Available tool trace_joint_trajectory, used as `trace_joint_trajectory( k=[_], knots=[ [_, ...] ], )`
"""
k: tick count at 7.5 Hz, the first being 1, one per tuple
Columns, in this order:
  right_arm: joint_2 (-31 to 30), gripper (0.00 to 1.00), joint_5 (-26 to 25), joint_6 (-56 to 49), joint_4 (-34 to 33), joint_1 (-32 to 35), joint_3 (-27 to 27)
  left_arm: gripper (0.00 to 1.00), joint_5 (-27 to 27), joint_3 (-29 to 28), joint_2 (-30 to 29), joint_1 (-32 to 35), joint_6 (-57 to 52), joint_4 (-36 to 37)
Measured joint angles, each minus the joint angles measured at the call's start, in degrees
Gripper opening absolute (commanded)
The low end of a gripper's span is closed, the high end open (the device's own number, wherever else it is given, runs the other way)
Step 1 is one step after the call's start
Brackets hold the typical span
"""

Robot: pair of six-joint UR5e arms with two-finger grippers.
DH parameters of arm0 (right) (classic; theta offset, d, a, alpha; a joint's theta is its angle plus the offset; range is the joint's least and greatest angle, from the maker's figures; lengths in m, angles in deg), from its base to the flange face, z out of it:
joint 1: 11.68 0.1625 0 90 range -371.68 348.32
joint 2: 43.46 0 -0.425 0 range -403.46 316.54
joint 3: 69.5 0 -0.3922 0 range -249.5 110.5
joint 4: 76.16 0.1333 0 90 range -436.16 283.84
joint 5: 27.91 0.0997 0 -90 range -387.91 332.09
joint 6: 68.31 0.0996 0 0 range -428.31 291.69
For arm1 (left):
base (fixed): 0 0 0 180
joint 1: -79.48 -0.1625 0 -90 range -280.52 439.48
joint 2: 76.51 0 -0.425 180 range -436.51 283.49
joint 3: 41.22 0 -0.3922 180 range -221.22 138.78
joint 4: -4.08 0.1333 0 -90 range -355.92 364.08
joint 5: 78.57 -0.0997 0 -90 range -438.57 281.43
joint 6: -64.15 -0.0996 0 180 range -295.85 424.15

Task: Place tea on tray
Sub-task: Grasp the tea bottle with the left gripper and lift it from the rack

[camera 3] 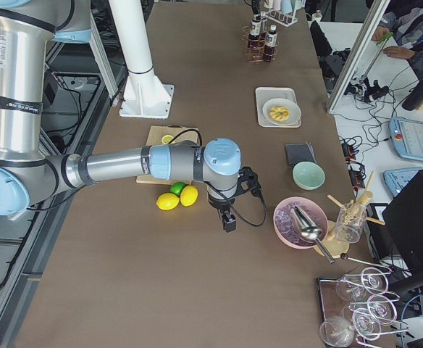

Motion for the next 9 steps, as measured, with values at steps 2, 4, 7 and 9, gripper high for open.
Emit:
trace_joint_trajectory(
  k=[2,4,7,9],
  knots=[
    [0.01,1.00,0.00,0.00,0.00,-0.03,0.00,0.00,2.19,2.64,0.10,3.08,-0.32,1.00],
    [0.01,1.00,0.00,0.01,0.00,-0.05,-0.06,0.00,4.91,7.63,0.09,6.80,-0.44,5.59],
    [0.01,1.00,0.17,0.00,0.00,-0.06,-0.05,0.00,5.72,15.37,0.12,9.21,-0.39,12.46],
    [-0.06,1.00,0.45,0.00,0.00,-0.06,-0.05,0.00,5.24,19.42,-2.31,8.55,0.24,20.02]
  ],
)
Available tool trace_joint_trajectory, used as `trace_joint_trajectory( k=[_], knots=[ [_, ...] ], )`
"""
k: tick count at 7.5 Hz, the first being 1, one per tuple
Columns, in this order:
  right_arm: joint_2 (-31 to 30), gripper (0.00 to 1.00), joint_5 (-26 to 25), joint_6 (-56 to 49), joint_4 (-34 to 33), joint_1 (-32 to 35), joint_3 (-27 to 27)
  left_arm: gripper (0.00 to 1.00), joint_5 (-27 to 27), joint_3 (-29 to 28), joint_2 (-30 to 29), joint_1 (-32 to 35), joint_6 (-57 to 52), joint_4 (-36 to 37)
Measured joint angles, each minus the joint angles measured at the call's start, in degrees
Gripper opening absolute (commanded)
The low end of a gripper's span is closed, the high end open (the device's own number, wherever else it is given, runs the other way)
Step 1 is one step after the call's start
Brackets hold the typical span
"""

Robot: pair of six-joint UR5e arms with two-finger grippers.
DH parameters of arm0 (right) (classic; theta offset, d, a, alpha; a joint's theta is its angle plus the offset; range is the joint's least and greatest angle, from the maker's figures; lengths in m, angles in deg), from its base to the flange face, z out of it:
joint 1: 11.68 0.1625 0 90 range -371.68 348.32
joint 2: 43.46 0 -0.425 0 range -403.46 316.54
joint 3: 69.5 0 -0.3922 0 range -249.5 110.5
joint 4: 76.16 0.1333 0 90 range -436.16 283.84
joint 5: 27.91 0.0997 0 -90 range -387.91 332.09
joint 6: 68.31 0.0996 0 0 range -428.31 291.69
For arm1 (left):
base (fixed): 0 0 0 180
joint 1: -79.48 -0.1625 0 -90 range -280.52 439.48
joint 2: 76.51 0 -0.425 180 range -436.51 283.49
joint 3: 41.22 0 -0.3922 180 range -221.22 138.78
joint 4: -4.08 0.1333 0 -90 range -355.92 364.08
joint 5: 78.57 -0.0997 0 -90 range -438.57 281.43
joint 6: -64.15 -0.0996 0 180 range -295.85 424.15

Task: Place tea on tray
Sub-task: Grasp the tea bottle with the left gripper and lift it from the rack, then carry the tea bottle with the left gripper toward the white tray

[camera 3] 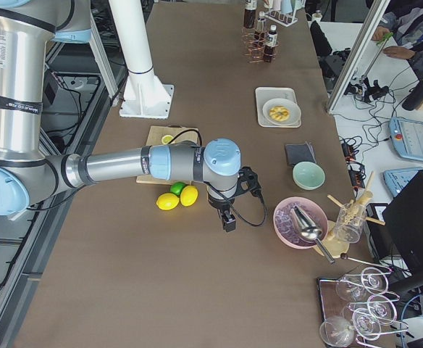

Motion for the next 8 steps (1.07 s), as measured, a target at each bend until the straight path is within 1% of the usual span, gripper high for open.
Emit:
trace_joint_trajectory(
  k=[2,3,5,7,8],
  knots=[
    [-0.15,1.00,0.24,0.00,0.01,0.00,0.01,0.00,-1.34,0.92,-6.63,-2.79,1.85,7.98],
    [-0.23,1.00,0.31,0.00,0.00,0.00,0.00,0.00,-4.73,0.88,-10.95,-7.21,5.54,11.55],
    [-0.22,1.00,0.37,0.00,0.00,-0.04,-0.18,0.00,-13.44,-0.15,-21.05,-18.30,14.21,18.79],
    [-0.21,1.00,0.65,0.00,0.00,-0.18,-0.60,0.00,-22.30,-2.31,-28.13,-28.61,22.36,21.99],
    [-0.20,1.00,0.68,-0.04,0.00,-0.28,-0.92,0.00,-26.06,-4.74,-31.14,-32.98,25.32,22.42]
  ],
)
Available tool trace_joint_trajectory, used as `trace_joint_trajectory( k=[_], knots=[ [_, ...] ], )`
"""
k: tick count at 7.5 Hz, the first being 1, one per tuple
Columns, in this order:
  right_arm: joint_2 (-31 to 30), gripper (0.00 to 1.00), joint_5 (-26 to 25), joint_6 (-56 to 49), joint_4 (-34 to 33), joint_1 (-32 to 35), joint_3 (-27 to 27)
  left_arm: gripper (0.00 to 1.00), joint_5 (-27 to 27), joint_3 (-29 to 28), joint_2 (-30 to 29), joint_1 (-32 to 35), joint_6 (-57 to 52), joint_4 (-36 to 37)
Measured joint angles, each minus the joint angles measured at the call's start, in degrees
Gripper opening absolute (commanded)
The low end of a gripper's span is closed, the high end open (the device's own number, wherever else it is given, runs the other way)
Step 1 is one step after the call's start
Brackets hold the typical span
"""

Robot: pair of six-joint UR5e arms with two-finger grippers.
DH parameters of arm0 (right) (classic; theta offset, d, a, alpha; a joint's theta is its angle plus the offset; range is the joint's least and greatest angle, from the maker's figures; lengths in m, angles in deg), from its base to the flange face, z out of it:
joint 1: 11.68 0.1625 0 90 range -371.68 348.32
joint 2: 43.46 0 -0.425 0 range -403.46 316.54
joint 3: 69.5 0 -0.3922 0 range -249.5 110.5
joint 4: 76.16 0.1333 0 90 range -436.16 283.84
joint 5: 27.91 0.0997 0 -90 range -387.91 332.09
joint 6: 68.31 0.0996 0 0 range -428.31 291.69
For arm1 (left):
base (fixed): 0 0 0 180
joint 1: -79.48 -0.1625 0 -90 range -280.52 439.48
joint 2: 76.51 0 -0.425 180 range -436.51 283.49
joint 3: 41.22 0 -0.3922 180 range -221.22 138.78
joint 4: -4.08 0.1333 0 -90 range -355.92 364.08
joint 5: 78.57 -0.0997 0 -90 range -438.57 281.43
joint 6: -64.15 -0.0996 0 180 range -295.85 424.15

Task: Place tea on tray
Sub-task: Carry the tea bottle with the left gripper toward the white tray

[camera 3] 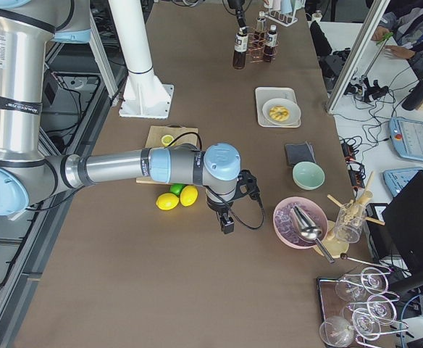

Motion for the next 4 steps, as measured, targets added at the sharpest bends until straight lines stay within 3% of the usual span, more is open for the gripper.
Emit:
trace_joint_trajectory(
  k=[4],
  knots=[
    [0.00,1.00,-0.02,0.02,0.00,-0.15,-0.32,0.00,-7.54,-9.74,-7.86,-10.99,6.74,-0.27]
  ],
)
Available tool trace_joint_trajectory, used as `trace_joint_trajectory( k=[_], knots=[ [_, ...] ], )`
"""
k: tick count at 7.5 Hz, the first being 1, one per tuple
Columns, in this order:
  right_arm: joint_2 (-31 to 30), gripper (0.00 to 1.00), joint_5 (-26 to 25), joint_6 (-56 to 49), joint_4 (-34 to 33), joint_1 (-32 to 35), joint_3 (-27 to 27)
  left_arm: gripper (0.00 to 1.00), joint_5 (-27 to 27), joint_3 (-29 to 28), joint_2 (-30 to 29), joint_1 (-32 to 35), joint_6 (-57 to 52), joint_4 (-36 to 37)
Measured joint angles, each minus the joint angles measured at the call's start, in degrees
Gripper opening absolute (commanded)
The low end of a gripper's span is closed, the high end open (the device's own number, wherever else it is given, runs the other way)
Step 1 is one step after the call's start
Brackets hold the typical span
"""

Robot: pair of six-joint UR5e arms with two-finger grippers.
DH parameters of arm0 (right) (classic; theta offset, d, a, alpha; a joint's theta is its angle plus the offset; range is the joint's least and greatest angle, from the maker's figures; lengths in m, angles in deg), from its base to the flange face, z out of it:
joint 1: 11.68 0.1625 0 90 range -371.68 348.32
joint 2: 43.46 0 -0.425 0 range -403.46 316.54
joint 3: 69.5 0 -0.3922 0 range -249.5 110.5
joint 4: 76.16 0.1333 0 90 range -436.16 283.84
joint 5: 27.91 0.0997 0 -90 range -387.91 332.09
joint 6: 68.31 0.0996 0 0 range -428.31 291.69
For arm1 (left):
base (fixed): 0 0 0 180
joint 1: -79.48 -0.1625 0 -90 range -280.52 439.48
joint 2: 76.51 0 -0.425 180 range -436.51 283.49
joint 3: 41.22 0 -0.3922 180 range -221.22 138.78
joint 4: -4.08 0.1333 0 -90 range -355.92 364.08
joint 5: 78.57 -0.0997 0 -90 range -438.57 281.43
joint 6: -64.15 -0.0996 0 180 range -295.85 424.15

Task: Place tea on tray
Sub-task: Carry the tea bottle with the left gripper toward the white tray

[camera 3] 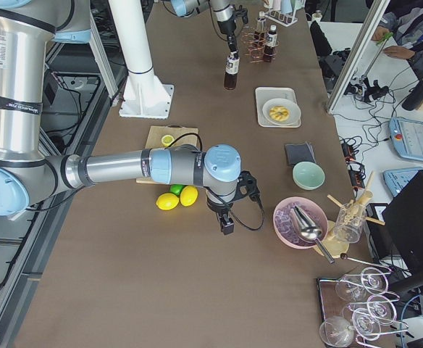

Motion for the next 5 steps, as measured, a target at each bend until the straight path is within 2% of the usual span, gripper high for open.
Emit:
trace_joint_trajectory(
  k=[3,5],
  knots=[
    [0.00,1.00,0.03,0.02,0.00,-0.01,0.00,0.00,-1.03,-4.86,-1.47,-3.66,2.32,-3.32],
    [0.00,1.00,0.03,-0.02,0.00,-0.01,0.01,0.00,-1.20,-6.05,-1.33,-4.29,2.67,-4.38]
  ],
)
